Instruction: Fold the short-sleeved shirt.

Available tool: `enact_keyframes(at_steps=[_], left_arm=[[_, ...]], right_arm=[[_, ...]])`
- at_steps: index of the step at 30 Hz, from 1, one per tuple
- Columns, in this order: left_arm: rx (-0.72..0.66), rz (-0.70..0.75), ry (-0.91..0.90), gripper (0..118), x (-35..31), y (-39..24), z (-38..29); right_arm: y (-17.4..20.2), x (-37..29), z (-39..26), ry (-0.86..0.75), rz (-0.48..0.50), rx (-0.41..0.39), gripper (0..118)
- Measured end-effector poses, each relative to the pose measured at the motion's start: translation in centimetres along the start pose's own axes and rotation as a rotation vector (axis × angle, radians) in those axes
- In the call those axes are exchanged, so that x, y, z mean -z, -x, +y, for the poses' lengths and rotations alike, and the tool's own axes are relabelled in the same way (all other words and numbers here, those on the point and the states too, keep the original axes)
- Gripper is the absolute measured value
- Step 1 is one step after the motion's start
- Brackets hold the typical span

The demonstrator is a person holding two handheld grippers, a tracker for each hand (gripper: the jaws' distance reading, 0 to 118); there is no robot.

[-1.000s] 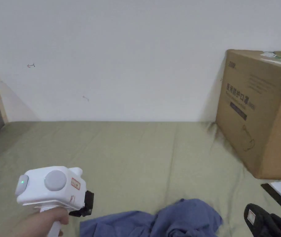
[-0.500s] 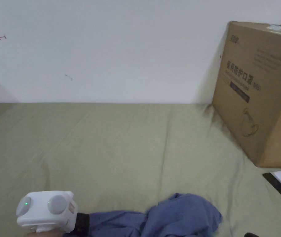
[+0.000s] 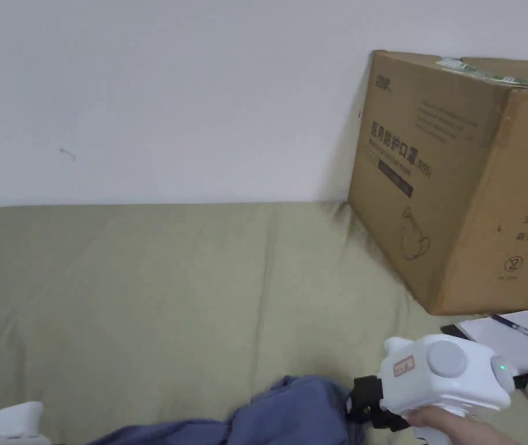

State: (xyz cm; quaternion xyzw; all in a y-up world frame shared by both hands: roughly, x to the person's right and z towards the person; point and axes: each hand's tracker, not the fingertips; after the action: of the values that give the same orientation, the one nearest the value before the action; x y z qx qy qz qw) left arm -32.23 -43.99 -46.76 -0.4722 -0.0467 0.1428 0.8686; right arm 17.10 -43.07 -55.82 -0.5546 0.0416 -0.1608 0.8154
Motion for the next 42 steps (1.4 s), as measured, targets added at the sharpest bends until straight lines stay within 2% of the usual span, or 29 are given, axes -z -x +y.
enact_keyframes(at_steps=[2,3,5,8,9,11,12,13,14,15,16,19,22,26,35,42], left_arm=[[0.013,0.003,0.009,2,0.0,0.5,0.0],[0.015,-0.001,0.007,2,0.0,0.7,0.0],[0.018,-0.014,0.008,2,0.1,1.2,-0.1],[0.042,0.014,0.029,2,0.5,1.4,-0.1],[0.044,0.018,0.034,2,0.6,1.5,-0.1],[0.045,0.024,0.044,2,0.9,1.6,-0.1],[0.046,0.028,0.048,2,0.9,1.6,-0.1],[0.044,0.029,0.051,2,0.8,1.6,0.0],[0.041,0.028,0.053,2,0.6,1.6,0.1],[0.038,0.027,0.051,2,0.3,1.6,0.2],[0.035,0.03,0.044,2,-0.3,1.4,0.2],[0.027,0.016,-0.005,2,-3.1,0.8,0.6],[0.025,-0.032,-0.069,2,-7.2,0.0,1.5],[0.081,-0.029,-0.184,2,-14.1,-1.2,3.4],[0.165,0.015,-0.474,2,-29.3,-4.1,8.9],[0.193,0.017,-0.58,2,-35.6,-6.4,13.7]], right_arm=[[-0.4,2.1,1.4,0.026,-0.025,0.054,98],[-0.4,2.8,1.8,0.028,-0.037,0.064,114],[-0.4,4.1,2.3,0.025,-0.07,0.076,115],[-0.2,5.9,1.9,0.111,-0.111,0.068,114],[0.0,6.1,1.7,0.133,-0.147,0.045,110],[1.2,5.0,1.2,0.086,-0.212,-0.058,96],[1.4,4.4,1.0,0.06,-0.204,-0.085,70],[1.5,3.6,0.9,0.029,-0.173,-0.098,40],[1.4,2.8,0.7,0.015,-0.14,-0.093,3],[1.2,1.9,0.6,0.023,-0.062,-0.053,4],[1.1,0.8,0.3,0.006,-0.032,-0.03,4],[0.7,-3.3,-0.3,-0.061,0.008,-0.03,4],[0.2,-8.8,-1.2,-0.146,0.192,-0.049,4],[0.9,-17.3,-2.5,-0.248,0.151,-0.134,4],[1.7,-33.1,-2.0,-0.487,0.194,-0.154,4],[5.7,-40.9,2.1,-0.651,0.149,-0.232,4]])
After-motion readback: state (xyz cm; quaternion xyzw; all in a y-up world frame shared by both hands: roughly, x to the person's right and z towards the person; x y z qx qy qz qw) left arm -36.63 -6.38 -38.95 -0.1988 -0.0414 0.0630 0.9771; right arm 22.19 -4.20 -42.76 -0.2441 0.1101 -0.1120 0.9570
